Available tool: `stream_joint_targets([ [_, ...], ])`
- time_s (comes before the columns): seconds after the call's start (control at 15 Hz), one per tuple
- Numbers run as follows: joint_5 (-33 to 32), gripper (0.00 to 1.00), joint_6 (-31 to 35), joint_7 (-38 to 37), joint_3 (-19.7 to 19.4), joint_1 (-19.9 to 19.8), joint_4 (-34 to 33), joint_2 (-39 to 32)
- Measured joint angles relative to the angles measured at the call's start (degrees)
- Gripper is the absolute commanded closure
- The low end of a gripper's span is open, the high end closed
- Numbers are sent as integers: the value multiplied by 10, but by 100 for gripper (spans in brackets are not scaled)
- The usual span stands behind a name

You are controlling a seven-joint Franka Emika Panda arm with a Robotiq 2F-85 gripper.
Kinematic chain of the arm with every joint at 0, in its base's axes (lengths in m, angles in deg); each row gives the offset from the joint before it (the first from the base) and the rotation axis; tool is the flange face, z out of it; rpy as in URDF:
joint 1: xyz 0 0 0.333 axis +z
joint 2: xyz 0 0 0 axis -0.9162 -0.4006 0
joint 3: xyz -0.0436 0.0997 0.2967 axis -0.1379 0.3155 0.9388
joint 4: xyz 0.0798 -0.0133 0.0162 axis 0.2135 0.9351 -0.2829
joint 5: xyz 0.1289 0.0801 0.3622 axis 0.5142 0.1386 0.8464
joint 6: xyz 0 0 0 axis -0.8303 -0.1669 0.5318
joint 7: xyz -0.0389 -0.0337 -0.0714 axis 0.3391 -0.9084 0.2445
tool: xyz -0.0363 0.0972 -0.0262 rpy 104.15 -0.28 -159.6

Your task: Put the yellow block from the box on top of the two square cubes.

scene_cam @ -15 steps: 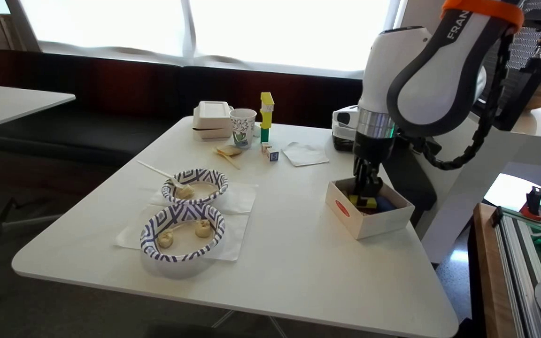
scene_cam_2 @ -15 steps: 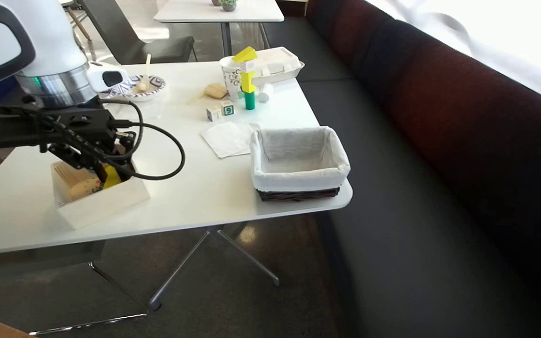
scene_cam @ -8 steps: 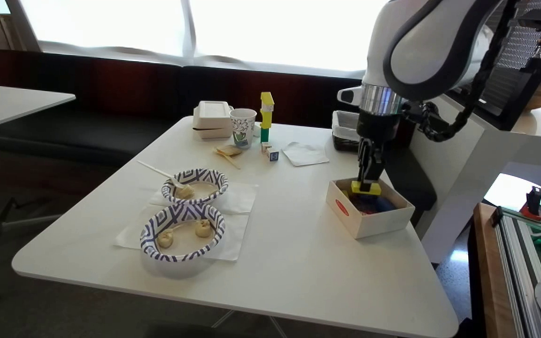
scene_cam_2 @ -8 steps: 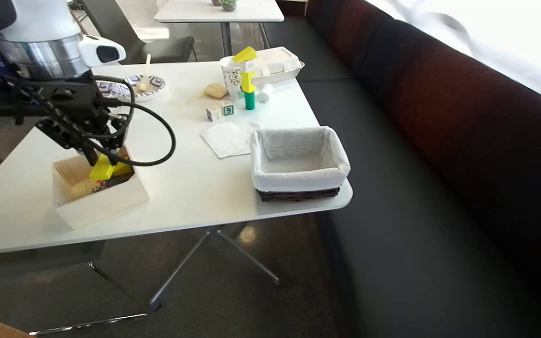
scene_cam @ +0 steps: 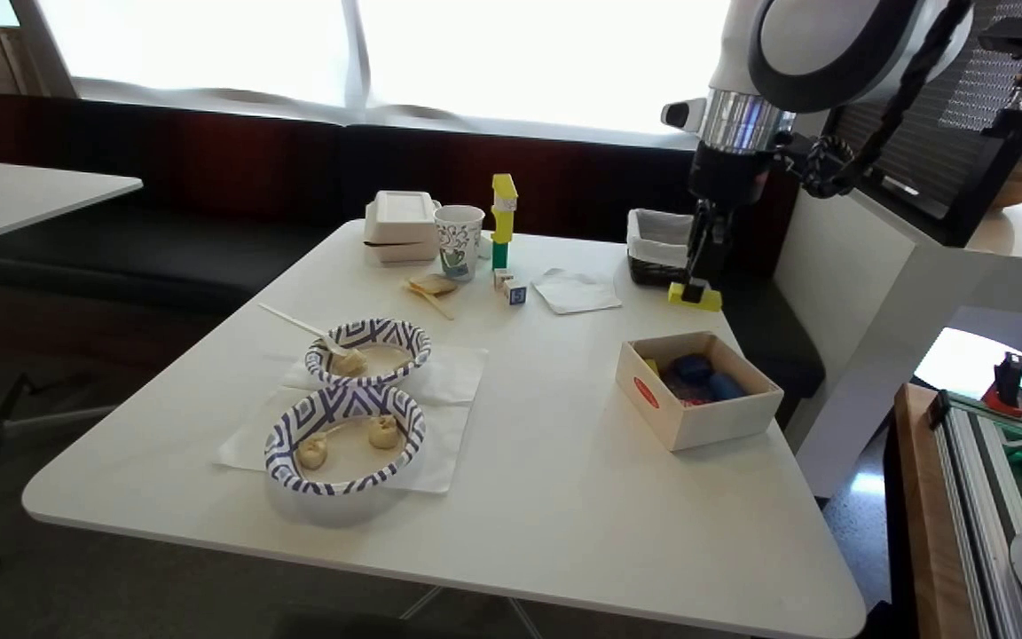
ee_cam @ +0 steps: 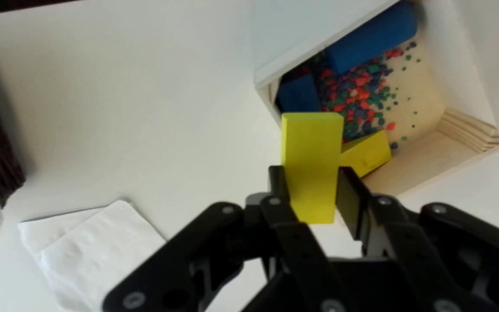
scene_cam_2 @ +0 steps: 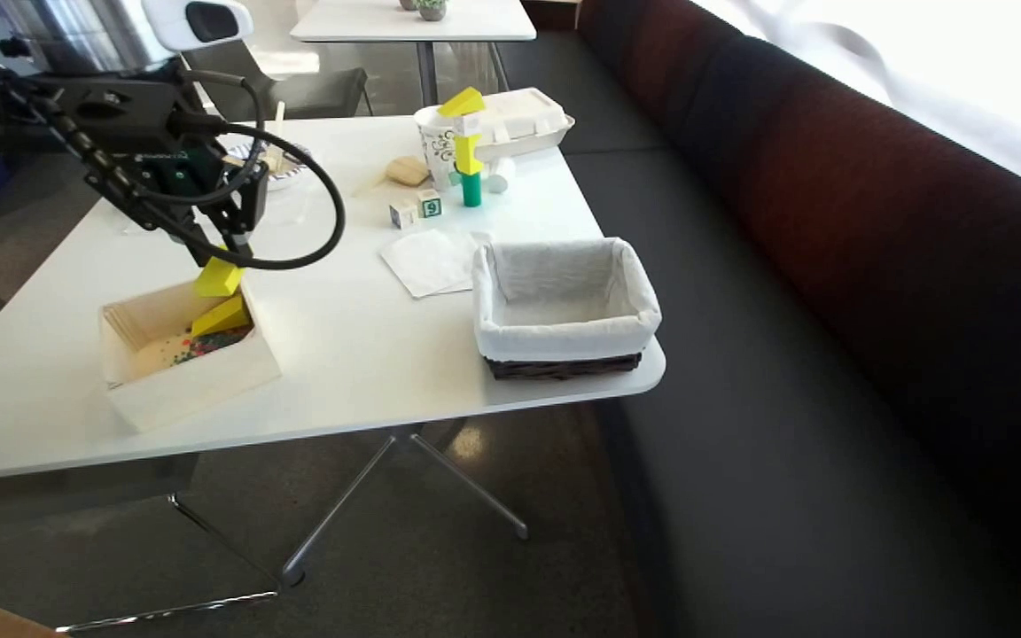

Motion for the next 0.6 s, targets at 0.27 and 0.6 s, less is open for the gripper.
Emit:
stream_joint_targets([
  [0.27, -5, 67, 0, -5, -16, 3, -12, -1],
  [0.6, -5, 92, 0, -5, -17, 7, -11, -1],
])
